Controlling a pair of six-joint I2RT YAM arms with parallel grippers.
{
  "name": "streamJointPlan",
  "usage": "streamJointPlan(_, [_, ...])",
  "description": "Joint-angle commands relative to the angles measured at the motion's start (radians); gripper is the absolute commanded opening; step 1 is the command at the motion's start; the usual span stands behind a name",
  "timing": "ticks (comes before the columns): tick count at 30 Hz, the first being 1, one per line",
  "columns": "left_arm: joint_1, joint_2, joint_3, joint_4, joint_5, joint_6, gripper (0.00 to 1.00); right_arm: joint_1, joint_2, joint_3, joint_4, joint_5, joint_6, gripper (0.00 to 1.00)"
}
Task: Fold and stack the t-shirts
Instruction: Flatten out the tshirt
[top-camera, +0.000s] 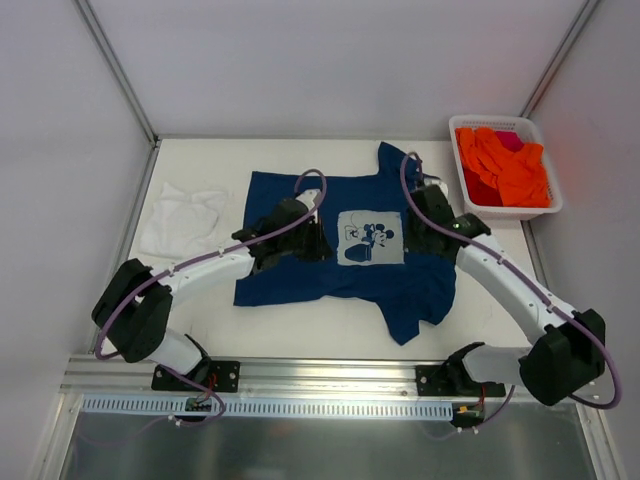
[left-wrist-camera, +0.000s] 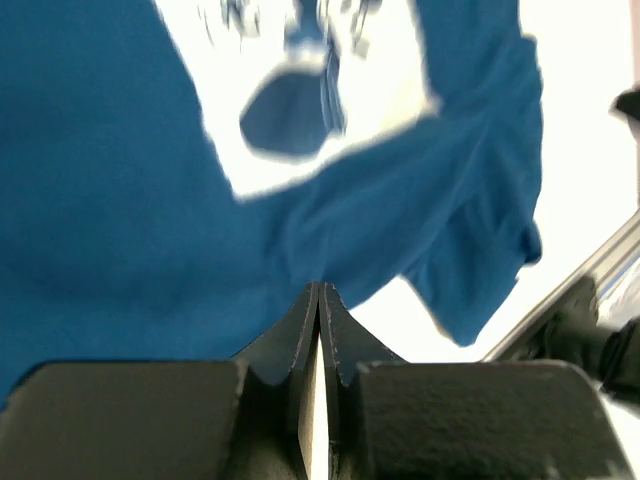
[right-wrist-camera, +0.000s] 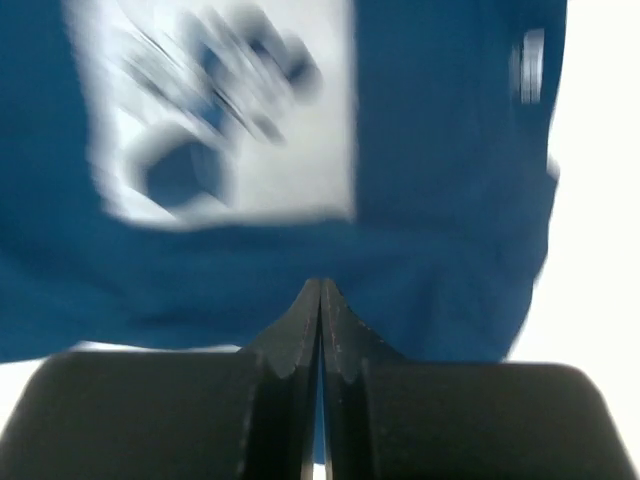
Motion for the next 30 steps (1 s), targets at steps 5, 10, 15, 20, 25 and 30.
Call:
streamJointPlan(5, [-0.073,0.015,-0.134,0.021,-0.048,-0.135,0.00,0.054,-0.177,-0.317,-0.154,0.084,0.241,0.00])
streamJointPlan(10, [-0.093,0.058,-0.171,0.019,-0.058,-0.153,0.00,0.131,-0.152,-0.357,-0.237,0.178,0.339,0.00])
streamJointPlan(15, [-0.093,0.133,-0.160,-0.001,-0.117,-0.144,0.00,0.158,-0.065,-0.370,-0.236,0.196,0.370,0.01])
streamJointPlan(20, [-0.093,0.176,-0.165,-0.047,-0.140,-0.167,0.00,0.214,0.036,-0.366,-0.231,0.190,0.402,0.01])
streamJointPlan(25, [-0.032,0.157,-0.203,-0.088,-0.189,-0.170,0.00,0.244,0.144,-0.347,-0.253,0.211,0.434,0.01])
streamJointPlan(30, [0.112,0.077,-0.283,-0.098,-0.164,-0.141,0.00,0.260,0.216,-0.317,-0.282,0.222,0.453,0.01])
